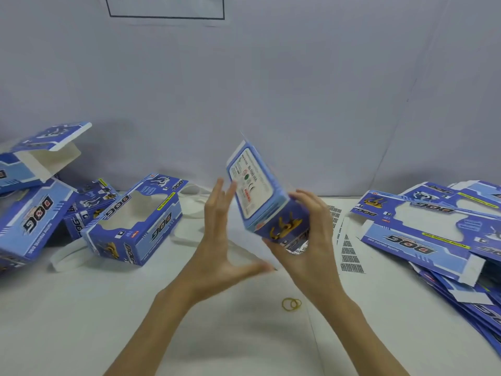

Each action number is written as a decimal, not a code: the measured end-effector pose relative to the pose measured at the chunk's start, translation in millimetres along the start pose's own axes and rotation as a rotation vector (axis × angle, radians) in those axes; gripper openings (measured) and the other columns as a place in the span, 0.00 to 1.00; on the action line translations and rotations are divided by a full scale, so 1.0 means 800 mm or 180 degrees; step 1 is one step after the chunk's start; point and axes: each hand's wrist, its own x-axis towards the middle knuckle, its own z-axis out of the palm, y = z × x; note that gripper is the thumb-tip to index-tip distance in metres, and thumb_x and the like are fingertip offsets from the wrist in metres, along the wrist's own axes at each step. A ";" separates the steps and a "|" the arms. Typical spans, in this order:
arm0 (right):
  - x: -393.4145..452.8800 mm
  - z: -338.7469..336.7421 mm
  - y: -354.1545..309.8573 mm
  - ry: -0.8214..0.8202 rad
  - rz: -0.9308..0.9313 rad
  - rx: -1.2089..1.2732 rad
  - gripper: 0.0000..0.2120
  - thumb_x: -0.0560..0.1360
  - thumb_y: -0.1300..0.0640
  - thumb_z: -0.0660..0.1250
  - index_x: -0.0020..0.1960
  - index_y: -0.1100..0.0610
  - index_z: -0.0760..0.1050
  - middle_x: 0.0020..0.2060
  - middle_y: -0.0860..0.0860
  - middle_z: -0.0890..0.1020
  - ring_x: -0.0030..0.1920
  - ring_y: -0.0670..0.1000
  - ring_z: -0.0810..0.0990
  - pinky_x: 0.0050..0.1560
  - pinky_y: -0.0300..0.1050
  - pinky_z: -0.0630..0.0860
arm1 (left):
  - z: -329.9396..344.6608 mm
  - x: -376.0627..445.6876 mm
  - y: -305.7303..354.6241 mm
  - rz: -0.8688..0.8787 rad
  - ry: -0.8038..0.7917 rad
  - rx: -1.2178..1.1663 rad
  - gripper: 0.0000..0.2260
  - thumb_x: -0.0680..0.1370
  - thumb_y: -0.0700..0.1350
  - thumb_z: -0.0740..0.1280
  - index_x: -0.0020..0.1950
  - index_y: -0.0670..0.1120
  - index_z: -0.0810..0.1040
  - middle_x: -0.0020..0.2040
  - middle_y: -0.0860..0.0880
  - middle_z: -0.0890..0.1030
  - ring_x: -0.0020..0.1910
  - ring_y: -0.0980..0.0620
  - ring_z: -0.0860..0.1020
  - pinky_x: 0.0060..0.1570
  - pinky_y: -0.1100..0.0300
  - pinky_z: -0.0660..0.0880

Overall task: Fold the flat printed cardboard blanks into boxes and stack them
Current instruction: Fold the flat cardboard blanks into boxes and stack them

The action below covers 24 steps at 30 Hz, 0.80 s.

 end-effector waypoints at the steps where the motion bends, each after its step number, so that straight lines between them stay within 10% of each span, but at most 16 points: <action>1: -0.001 0.003 0.006 -0.0059 -0.0238 -0.0305 0.38 0.69 0.58 0.85 0.74 0.45 0.73 0.78 0.51 0.66 0.76 0.56 0.69 0.68 0.61 0.75 | -0.001 -0.001 0.001 -0.0321 0.0105 -0.0682 0.52 0.69 0.72 0.74 0.84 0.62 0.47 0.82 0.66 0.55 0.81 0.58 0.61 0.70 0.50 0.73; 4: -0.012 0.017 0.020 -0.0701 -0.0915 -0.0863 0.33 0.72 0.55 0.82 0.74 0.48 0.77 0.82 0.59 0.59 0.79 0.60 0.65 0.69 0.63 0.73 | 0.000 0.006 -0.001 -0.1761 0.0552 -0.2245 0.48 0.67 0.76 0.71 0.81 0.62 0.57 0.72 0.59 0.77 0.64 0.48 0.82 0.60 0.42 0.81; 7: -0.023 0.025 0.017 -0.1214 -0.1002 -0.0747 0.32 0.78 0.44 0.76 0.79 0.44 0.71 0.85 0.55 0.55 0.82 0.55 0.62 0.76 0.56 0.69 | -0.007 0.008 -0.017 -0.2304 0.1023 -0.2409 0.40 0.71 0.58 0.78 0.78 0.62 0.62 0.66 0.54 0.81 0.55 0.46 0.86 0.46 0.46 0.85; 11: -0.017 0.033 0.006 -0.0403 0.0178 0.0274 0.29 0.83 0.43 0.67 0.81 0.43 0.63 0.82 0.44 0.60 0.82 0.51 0.62 0.77 0.57 0.69 | -0.020 0.005 -0.030 -0.2153 0.0760 -0.2727 0.38 0.75 0.41 0.74 0.78 0.65 0.65 0.71 0.50 0.79 0.62 0.43 0.83 0.50 0.46 0.85; 15: 0.001 0.013 0.003 -0.0454 0.1762 0.1827 0.37 0.74 0.28 0.69 0.79 0.28 0.58 0.80 0.36 0.65 0.74 0.40 0.73 0.60 0.46 0.83 | -0.020 -0.004 -0.027 -0.1586 -0.0034 -0.2331 0.42 0.70 0.44 0.74 0.78 0.72 0.62 0.76 0.59 0.73 0.69 0.51 0.77 0.57 0.57 0.80; 19: 0.006 0.001 0.009 -0.0272 0.1653 0.1993 0.34 0.75 0.44 0.74 0.78 0.33 0.64 0.73 0.43 0.76 0.68 0.53 0.81 0.55 0.58 0.85 | -0.004 -0.010 -0.017 -0.1363 -0.0649 -0.1852 0.37 0.75 0.53 0.75 0.75 0.77 0.58 0.74 0.60 0.73 0.71 0.53 0.77 0.61 0.49 0.80; 24: 0.000 0.001 -0.004 -0.0361 0.1334 0.1753 0.27 0.72 0.37 0.76 0.68 0.37 0.71 0.69 0.49 0.79 0.68 0.57 0.81 0.50 0.51 0.86 | 0.007 -0.001 0.001 -0.1042 0.0197 -0.1457 0.29 0.76 0.63 0.71 0.72 0.77 0.62 0.69 0.63 0.76 0.67 0.56 0.79 0.53 0.60 0.82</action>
